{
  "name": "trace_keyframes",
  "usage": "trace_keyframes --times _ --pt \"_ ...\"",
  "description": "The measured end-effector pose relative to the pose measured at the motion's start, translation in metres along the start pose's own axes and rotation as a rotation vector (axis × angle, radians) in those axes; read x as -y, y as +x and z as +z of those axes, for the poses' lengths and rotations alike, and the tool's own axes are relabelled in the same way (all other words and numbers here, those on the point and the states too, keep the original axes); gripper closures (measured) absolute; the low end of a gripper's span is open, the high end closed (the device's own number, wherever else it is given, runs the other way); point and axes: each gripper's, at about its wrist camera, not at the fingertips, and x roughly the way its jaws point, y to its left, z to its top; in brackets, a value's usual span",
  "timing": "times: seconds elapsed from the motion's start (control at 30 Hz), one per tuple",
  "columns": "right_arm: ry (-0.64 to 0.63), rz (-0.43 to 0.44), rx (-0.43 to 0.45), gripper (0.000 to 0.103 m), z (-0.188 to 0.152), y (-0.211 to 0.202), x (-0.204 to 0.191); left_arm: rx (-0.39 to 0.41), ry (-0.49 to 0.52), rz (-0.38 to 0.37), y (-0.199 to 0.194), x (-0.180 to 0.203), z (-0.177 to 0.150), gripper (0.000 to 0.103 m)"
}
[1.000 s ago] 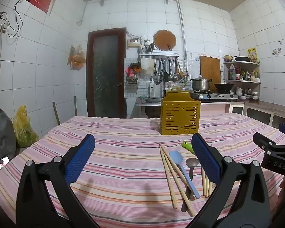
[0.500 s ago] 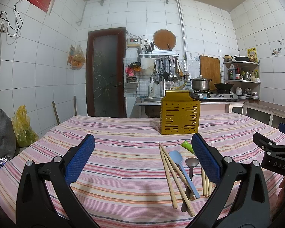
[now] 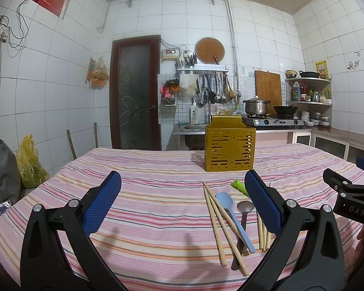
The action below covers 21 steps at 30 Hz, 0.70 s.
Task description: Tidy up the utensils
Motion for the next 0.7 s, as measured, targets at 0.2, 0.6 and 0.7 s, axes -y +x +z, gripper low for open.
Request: trace_keyframes --times 0.2,0.6,0.7 --pt "-0.001 -0.001 0.000 0.004 -0.0018 -0.0008 -0.0002 0.000 0.001 0.000 0.0002 0.0006 0.0003 0.005" --pt "0.003 -0.003 -0.002 0.004 0.0000 -0.0036 0.0034 0.001 0.001 0.000 -0.0003 0.0000 0.0004 0.005" --pt "0.004 -0.003 -0.001 0.004 -0.0001 -0.0034 0.0029 0.001 0.003 0.000 -0.0002 0.0015 0.0005 0.005"
